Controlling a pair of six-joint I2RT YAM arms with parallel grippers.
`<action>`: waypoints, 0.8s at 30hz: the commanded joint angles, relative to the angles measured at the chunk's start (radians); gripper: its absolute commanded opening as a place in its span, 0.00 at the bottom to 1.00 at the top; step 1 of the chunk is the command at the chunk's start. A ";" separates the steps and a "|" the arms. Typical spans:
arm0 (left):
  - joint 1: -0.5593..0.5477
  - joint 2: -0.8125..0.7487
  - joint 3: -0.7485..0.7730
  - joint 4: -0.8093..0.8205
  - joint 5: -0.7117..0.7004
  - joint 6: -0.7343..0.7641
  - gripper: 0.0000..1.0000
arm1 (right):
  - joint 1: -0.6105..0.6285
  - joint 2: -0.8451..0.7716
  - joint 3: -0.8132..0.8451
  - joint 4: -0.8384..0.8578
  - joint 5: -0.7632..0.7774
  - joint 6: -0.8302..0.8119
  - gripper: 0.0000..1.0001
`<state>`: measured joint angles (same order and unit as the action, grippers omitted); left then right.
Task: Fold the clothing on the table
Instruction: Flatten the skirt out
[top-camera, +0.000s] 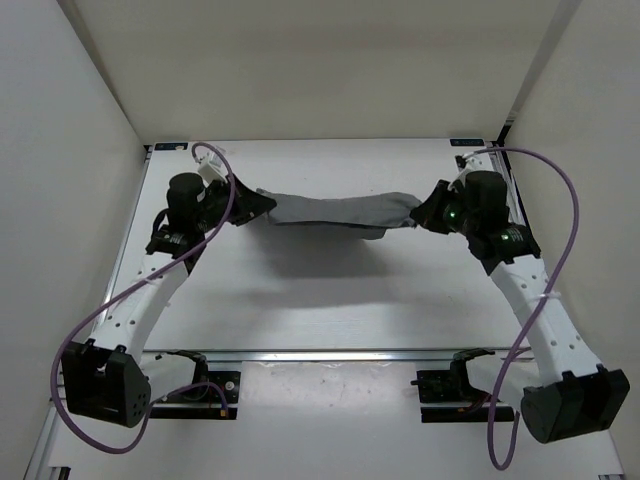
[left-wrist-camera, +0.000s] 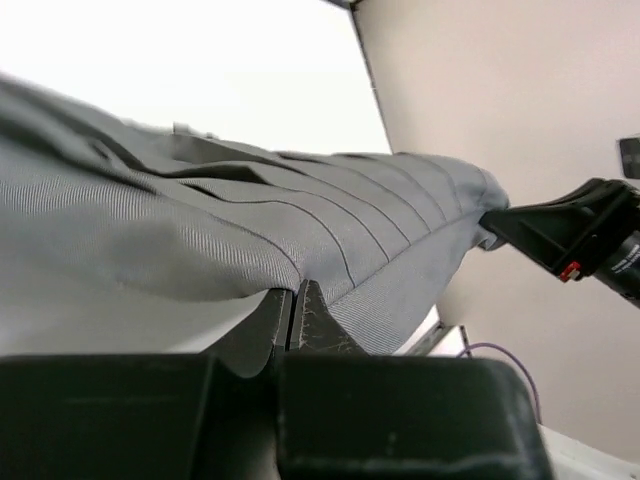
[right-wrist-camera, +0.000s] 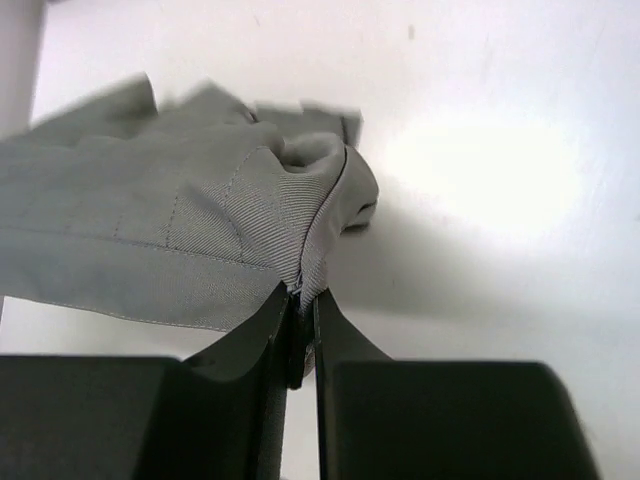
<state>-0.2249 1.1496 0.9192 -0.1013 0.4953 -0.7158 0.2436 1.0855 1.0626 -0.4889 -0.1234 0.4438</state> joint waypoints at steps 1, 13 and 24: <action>0.004 0.007 0.085 -0.001 0.085 -0.005 0.00 | -0.015 -0.071 0.045 0.067 0.079 -0.079 0.00; 0.085 -0.019 0.315 -0.069 0.097 0.007 0.00 | 0.195 -0.279 -0.001 0.234 0.401 -0.221 0.00; 0.090 0.289 0.627 -0.184 0.011 0.048 0.00 | -0.021 -0.035 0.115 0.226 0.274 -0.195 0.00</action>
<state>-0.1696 1.3952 1.5036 -0.2420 0.6098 -0.7021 0.3202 1.0164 1.1416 -0.2489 0.0856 0.2661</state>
